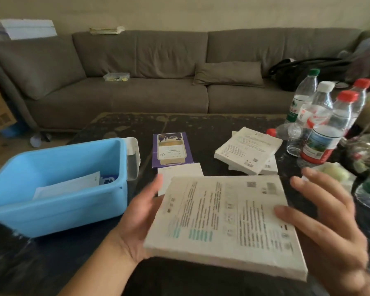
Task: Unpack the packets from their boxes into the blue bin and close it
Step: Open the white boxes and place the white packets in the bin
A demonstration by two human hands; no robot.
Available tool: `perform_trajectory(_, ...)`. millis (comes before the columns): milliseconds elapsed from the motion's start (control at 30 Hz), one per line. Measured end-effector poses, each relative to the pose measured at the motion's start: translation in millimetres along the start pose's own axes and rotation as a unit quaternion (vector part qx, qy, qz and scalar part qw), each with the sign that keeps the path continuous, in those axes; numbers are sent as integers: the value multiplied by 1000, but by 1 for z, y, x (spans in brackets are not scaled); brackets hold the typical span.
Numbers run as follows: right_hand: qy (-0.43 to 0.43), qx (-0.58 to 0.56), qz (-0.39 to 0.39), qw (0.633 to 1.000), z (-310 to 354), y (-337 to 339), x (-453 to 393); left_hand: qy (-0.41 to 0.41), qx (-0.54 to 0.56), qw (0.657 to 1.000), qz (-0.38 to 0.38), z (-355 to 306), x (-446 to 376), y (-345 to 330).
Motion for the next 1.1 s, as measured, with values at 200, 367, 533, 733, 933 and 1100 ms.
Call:
perform_trajectory(200, -45, 1, 9, 999, -23, -11, 1, -46, -111, 989, -81, -11, 5, 10)
perform_trajectory(367, -64, -47, 56, 995, -26, -28, 8, -87, -156, 981, -80, -32, 8, -6)
perform_trajectory(533, -2, -6, 95, 995, -14, -35, 10, -105, -176, 972, -112, -44, 9, 3)
perform_trajectory(733, 1, -13, 93, 996, -13, -39, 12, -118, -188, 969, -111, -51, 16, 5)
perform_trajectory(933, 99, 76, 56, 991, 26, -31, 8, -157, -3, 987, -17, -43, 14, -14)
perform_trajectory(1100, 123, 63, 76, 987, 68, -56, 22, -37, 30, 997, 62, 25, 11, -38)
Point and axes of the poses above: each hand's wrist, its own x-axis away from the middle knuckle, its own y-axis out of the back of the hand, z = x × y, the point moved 10 cm from there along -x, towards the middle knuckle, and after that the axes turned 9 degrees about -y, right-handed, at the moved point
